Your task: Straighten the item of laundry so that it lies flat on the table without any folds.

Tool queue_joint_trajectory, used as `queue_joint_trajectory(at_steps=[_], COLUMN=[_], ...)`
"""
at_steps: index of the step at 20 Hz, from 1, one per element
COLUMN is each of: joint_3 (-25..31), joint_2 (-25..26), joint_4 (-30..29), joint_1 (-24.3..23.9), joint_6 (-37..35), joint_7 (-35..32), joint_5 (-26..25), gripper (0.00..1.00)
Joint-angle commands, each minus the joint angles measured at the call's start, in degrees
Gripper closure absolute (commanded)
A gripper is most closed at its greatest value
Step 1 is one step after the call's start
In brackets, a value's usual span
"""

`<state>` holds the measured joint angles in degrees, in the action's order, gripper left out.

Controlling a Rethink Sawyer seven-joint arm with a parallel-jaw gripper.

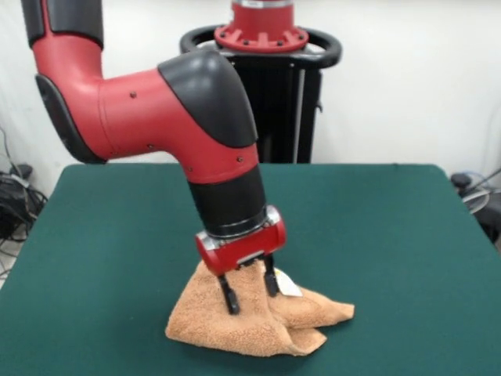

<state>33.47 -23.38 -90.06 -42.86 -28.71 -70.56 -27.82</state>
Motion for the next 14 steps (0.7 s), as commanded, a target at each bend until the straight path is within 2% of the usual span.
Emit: queue_joint_trajectory(at_steps=[1, 8, 14], joint_3=[3.3, 3.4, 0.2], joint_2=[-2.4, -2.6, -3.6], joint_4=[4.4, 3.9, -2.9], joint_1=[-0.3, -0.5, 2.0], joint_6=[-7.3, -6.8, 2.9], joint_7=[9.2, 8.7, -0.6], joint_5=[-2.4, -2.8, -5.2], gripper=[0.00, 0.00, 0.00])
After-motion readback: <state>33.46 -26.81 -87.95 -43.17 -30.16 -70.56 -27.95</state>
